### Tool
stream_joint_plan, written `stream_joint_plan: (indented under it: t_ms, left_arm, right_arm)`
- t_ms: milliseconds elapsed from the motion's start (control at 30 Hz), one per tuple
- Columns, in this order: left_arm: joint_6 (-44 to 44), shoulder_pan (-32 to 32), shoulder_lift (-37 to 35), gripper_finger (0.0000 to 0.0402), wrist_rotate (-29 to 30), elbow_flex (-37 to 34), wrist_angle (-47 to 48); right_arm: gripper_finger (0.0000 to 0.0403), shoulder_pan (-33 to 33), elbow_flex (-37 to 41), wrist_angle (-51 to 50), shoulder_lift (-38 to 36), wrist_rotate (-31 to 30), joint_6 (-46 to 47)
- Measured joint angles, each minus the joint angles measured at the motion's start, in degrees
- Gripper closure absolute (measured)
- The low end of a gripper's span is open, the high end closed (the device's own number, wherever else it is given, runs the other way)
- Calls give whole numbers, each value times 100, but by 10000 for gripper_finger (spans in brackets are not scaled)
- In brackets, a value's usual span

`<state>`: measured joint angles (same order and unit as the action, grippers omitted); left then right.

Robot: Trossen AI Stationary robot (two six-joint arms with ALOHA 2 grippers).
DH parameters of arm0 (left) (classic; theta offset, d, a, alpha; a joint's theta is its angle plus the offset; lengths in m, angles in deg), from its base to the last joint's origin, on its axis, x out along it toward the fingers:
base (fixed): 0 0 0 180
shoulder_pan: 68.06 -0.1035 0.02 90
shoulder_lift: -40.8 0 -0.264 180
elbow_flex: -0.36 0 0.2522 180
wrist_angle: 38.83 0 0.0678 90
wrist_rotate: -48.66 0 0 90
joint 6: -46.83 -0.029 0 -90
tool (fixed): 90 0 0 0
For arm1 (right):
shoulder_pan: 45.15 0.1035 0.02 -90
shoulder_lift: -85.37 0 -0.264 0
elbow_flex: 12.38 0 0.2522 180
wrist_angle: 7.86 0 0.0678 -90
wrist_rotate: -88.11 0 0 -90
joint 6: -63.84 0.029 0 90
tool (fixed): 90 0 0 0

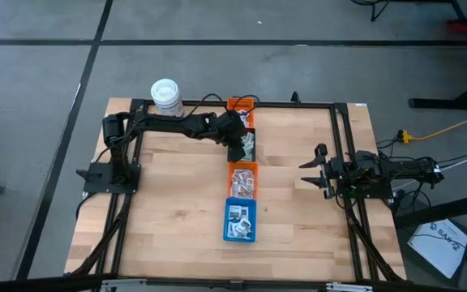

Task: Pick & Place First Aid Supplies
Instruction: Return to Home Position

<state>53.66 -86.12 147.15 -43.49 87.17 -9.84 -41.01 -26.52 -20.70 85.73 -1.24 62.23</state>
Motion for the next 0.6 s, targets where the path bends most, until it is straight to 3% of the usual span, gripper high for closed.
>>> stream_joint_plan:
  t_ms: [167,267,367,600]
  left_arm:
    - [72,-4,-50,253,-170,-3,68]
    - [-58,28,-201,247,-337,-26,182]
    - [-187,127,-391,252,-99,-171,198]
    - [-163,155,-1389,268,187,-1454,-551]
  right_arm:
    - [208,1,-1,2,0,0,0]
    - [208,1,0,0,-1,0,0]
    - [208,2,-2,0,-2,0,0]
    - [208,1,0,2,-1,0,0]
